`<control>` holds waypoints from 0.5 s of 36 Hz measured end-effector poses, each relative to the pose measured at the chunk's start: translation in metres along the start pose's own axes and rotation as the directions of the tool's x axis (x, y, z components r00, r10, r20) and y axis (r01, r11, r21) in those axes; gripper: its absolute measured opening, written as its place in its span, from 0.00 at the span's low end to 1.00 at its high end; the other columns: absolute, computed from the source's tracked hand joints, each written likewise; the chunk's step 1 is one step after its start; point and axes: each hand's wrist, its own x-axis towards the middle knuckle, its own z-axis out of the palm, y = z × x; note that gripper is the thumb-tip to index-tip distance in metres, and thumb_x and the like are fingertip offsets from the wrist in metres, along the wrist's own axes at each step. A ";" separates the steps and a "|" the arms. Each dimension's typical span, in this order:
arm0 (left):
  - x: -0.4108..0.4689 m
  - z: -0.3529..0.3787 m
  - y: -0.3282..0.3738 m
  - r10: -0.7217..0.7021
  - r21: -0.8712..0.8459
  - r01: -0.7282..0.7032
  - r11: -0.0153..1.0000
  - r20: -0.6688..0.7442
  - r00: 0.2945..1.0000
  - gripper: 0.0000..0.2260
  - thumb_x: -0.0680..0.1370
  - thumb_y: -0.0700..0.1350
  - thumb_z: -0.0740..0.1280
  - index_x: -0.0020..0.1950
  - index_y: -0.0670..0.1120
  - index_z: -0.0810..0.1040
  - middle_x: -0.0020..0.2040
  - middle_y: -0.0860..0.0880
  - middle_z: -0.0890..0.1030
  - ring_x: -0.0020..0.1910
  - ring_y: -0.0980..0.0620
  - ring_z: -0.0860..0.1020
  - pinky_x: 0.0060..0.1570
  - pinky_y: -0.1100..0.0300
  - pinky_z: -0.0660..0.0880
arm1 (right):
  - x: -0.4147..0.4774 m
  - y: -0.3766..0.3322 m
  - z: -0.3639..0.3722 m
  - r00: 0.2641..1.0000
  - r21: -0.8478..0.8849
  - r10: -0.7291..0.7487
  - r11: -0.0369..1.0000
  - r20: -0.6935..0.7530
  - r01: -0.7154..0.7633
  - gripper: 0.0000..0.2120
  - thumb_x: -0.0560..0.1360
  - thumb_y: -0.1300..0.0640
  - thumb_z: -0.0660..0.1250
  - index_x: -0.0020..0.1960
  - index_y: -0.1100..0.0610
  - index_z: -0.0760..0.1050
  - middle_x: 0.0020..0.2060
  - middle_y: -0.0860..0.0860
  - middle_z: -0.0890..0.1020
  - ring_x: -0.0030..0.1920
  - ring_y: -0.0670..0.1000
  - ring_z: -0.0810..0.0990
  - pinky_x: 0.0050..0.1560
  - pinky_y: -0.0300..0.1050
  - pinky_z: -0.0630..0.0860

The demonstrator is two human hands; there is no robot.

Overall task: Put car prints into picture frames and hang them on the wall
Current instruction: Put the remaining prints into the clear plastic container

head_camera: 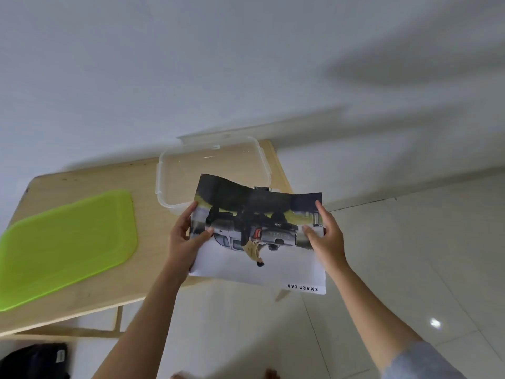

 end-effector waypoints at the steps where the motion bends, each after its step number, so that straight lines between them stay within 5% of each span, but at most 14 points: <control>1: 0.004 -0.001 0.007 0.009 -0.009 -0.009 1.000 -0.002 1.000 0.30 0.70 0.31 0.70 0.66 0.56 0.71 0.58 0.40 0.78 0.53 0.40 0.79 0.52 0.45 0.78 | 0.005 -0.007 0.002 1.000 0.005 -0.017 1.000 0.002 0.017 0.29 0.74 0.64 0.67 0.71 0.52 0.63 0.64 0.43 0.68 0.65 0.41 0.65 0.64 0.37 0.63; 6: 0.030 -0.013 0.047 0.100 -0.028 -0.101 0.995 -0.037 0.994 0.30 0.70 0.29 0.69 0.68 0.52 0.70 0.55 0.43 0.80 0.47 0.47 0.80 0.47 0.56 0.80 | 0.038 -0.042 0.021 0.995 0.028 -0.095 0.995 0.008 0.095 0.29 0.74 0.64 0.67 0.71 0.53 0.62 0.64 0.44 0.69 0.64 0.42 0.67 0.65 0.39 0.64; 9: 0.051 -0.026 0.062 0.115 -0.023 -0.116 0.993 -0.063 0.991 0.31 0.68 0.34 0.73 0.66 0.56 0.72 0.58 0.44 0.79 0.53 0.43 0.79 0.54 0.49 0.77 | 0.063 -0.062 0.040 0.991 0.026 -0.131 0.991 0.019 0.131 0.28 0.74 0.65 0.67 0.71 0.52 0.63 0.63 0.42 0.68 0.63 0.40 0.66 0.64 0.36 0.63; 14: 0.091 -0.051 0.074 0.104 -0.006 -0.106 0.994 -0.135 0.985 0.31 0.65 0.39 0.73 0.66 0.56 0.72 0.58 0.44 0.80 0.57 0.40 0.78 0.57 0.42 0.74 | 0.109 -0.082 0.079 0.984 -0.006 -0.168 0.986 0.050 0.169 0.28 0.74 0.65 0.66 0.71 0.53 0.63 0.61 0.40 0.68 0.61 0.38 0.66 0.54 0.17 0.60; 18: 0.137 -0.071 0.067 0.069 0.016 -0.067 0.998 -0.161 0.985 0.31 0.64 0.41 0.74 0.66 0.55 0.72 0.58 0.44 0.80 0.57 0.41 0.78 0.58 0.40 0.74 | 0.148 -0.087 0.113 0.981 -0.048 -0.172 0.983 0.085 0.177 0.29 0.74 0.65 0.66 0.72 0.53 0.62 0.65 0.42 0.66 0.65 0.40 0.63 0.63 0.28 0.59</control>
